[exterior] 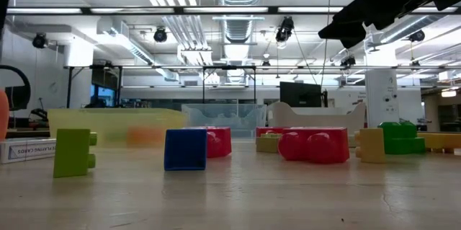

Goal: Pick & Place Toys
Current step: Put the orange dice into the transparent bin

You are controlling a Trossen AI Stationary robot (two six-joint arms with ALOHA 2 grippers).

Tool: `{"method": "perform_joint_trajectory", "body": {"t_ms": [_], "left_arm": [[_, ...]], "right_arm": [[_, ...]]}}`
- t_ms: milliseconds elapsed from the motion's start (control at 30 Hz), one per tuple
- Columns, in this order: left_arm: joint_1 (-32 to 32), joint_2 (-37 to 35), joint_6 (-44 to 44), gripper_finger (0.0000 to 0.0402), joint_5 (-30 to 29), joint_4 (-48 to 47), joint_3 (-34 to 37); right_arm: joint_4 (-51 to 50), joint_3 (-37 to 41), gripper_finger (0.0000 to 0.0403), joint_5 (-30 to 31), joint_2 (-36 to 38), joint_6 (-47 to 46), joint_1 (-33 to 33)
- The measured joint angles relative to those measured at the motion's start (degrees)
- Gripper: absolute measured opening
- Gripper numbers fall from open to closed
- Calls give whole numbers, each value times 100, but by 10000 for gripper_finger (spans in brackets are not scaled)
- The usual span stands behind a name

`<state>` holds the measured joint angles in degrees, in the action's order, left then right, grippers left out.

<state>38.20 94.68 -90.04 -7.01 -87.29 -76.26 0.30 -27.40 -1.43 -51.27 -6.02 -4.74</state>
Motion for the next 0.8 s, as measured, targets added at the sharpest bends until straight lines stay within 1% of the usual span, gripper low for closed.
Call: {"method": "perform_joint_trajectory", "body": {"t_ms": [167, 533, 700, 800], "left_arm": [[2, 110, -42, 352, 212, -31, 104], [-4, 91, -115, 352, 212, -28, 127], [-4, 91, -194, 352, 161, -28, 127], [-4, 89, -171, 352, 59, -24, 127]], "right_arm": [[0, -2, 230, 2, 0, 0, -1], [4, -2, 230, 0, 0, -24, 0], [4, -2, 230, 0, 0, -412, -1], [4, -2, 230, 0, 0, -454, 1]]}}
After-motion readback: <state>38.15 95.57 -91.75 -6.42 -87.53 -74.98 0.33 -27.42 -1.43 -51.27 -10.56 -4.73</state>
